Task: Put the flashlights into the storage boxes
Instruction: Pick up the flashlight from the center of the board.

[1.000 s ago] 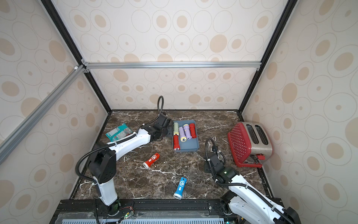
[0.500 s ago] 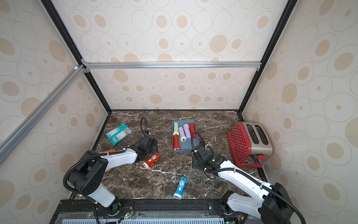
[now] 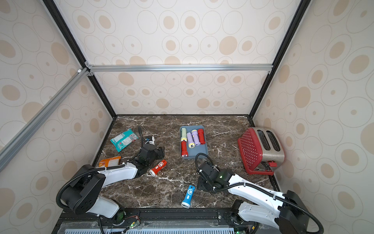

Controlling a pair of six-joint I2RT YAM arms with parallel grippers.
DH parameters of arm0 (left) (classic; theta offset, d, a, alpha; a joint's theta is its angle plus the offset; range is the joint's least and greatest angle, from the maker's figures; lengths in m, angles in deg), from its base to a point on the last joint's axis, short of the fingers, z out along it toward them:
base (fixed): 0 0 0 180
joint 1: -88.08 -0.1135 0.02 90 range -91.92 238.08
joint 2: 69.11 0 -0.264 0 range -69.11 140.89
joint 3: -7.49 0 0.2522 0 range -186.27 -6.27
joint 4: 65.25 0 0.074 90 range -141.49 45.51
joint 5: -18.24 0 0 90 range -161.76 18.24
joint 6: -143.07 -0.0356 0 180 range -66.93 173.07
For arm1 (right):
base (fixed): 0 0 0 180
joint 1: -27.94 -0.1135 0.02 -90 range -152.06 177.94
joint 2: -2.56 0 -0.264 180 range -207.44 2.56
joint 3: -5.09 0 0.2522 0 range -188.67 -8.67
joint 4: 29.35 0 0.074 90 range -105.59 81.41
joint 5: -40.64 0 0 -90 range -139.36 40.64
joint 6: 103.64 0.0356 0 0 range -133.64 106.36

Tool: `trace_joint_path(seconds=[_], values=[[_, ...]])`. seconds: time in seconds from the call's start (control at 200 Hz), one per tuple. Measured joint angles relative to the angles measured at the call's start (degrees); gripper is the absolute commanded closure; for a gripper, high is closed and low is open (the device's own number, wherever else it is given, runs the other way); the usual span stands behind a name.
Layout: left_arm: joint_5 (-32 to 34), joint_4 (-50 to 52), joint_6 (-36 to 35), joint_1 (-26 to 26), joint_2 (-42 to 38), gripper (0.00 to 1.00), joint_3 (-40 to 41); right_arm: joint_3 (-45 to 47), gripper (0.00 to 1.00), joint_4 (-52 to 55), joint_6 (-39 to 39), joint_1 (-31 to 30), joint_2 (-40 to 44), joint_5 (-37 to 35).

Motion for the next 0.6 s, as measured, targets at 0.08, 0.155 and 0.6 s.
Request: trace_joint_path(seconds=[0.08, 0.155, 0.6], values=[[-0.26, 0.22, 0.00, 0.00, 0.35, 0.35, 0.00, -0.42, 0.39, -0.85, 0.94, -0.96, -1.60, 0.42], [-0.31, 0.24, 0.00, 0.00, 0.35, 0.35, 0.00, -0.96, 0.39, -2.08, 1.88, -2.40, -3.34, 0.70], [-0.39, 0.42, 0.00, 0.00, 0.35, 0.35, -0.11, -10.12, 0.38, -4.66, 4.50, -12.33, -18.80, -0.13]])
